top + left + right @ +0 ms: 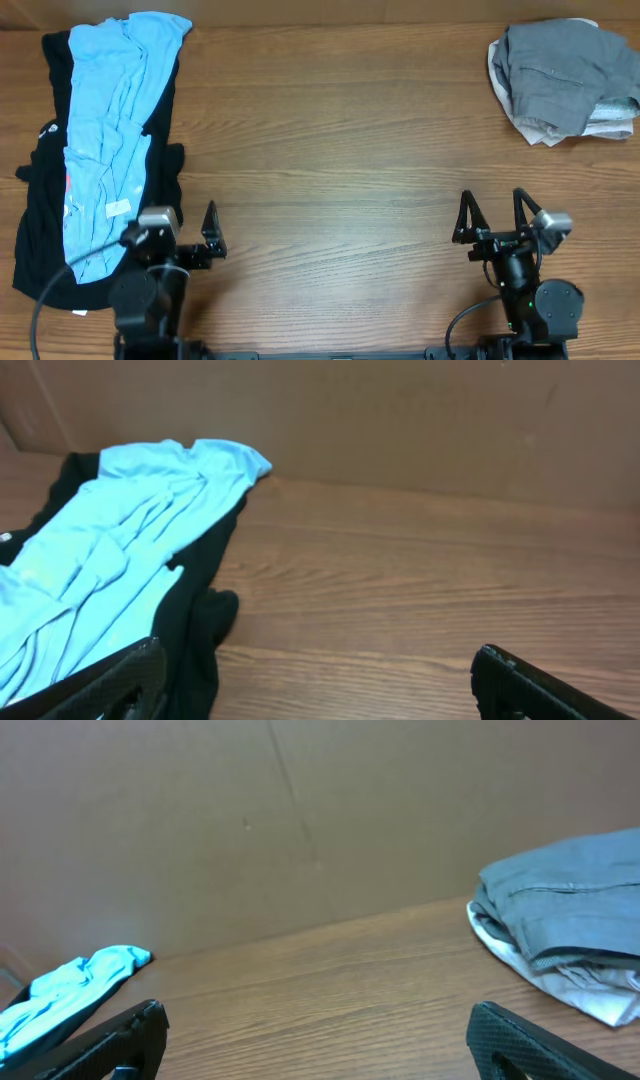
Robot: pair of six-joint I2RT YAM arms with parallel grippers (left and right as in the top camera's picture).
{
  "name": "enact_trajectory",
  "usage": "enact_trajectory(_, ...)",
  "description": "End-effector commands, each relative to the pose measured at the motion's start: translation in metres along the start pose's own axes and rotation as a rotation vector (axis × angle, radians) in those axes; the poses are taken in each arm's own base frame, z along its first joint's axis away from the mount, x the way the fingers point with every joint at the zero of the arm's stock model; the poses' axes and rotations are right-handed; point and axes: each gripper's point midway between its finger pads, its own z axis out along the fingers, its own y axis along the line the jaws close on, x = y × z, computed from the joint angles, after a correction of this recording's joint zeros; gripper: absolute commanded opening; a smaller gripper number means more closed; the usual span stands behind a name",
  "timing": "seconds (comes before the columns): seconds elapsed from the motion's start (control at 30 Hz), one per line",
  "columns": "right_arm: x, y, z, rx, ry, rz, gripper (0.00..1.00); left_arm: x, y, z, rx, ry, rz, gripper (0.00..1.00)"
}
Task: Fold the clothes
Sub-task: 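Move the left gripper onto the light-blue shirt and the right gripper forward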
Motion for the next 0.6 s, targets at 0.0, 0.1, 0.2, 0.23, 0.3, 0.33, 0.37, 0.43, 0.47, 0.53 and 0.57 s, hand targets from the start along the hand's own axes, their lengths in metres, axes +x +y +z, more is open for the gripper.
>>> enact_trajectory(0.0,-0.023,0.011,0.004,-0.023,0.021,-0.004,1.00,-0.026,-0.009,0.007,0.042,0.047,-0.015,1.00)
enact_trajectory(0.1,-0.026,0.012,0.010,0.001,0.102,0.008,1.00,-0.034,-0.013,0.017,0.051,0.147,-0.029,1.00)
enact_trajectory(0.2,-0.030,0.012,0.020,0.028,0.204,-0.004,1.00,-0.042,-0.017,0.030,0.066,0.276,-0.051,1.00)
enact_trajectory(0.23,-0.032,0.012,0.027,0.043,0.258,0.004,1.00,-0.046,-0.021,0.037,0.083,0.343,-0.062,1.00)
enact_trajectory(0.3,-0.034,0.014,0.035,0.044,0.320,0.010,1.00,-0.050,-0.027,0.046,0.119,0.425,-0.060,1.00)
enact_trajectory(0.33,-0.034,0.017,0.039,0.031,0.354,0.004,1.00,-0.052,-0.029,0.049,0.134,0.457,-0.055,1.00)
enact_trajectory(0.37,-0.034,0.020,0.043,0.022,0.387,0.010,1.00,-0.056,-0.032,0.055,0.155,0.493,-0.047,1.00)
enact_trajectory(0.43,-0.031,0.024,0.053,0.009,0.460,0.029,1.00,-0.061,-0.037,0.064,0.187,0.535,-0.031,1.00)
enact_trajectory(0.47,-0.030,0.025,0.057,0.003,0.493,0.038,1.00,-0.064,-0.038,0.070,0.199,0.551,-0.019,1.00)
enact_trajectory(0.53,-0.024,0.030,0.068,-0.018,0.571,0.059,1.00,-0.069,-0.037,0.081,0.198,0.566,-0.020,1.00)
enact_trajectory(0.57,-0.021,0.034,0.075,-0.046,0.613,0.059,1.00,-0.072,-0.038,0.089,0.207,0.564,-0.022,1.00)
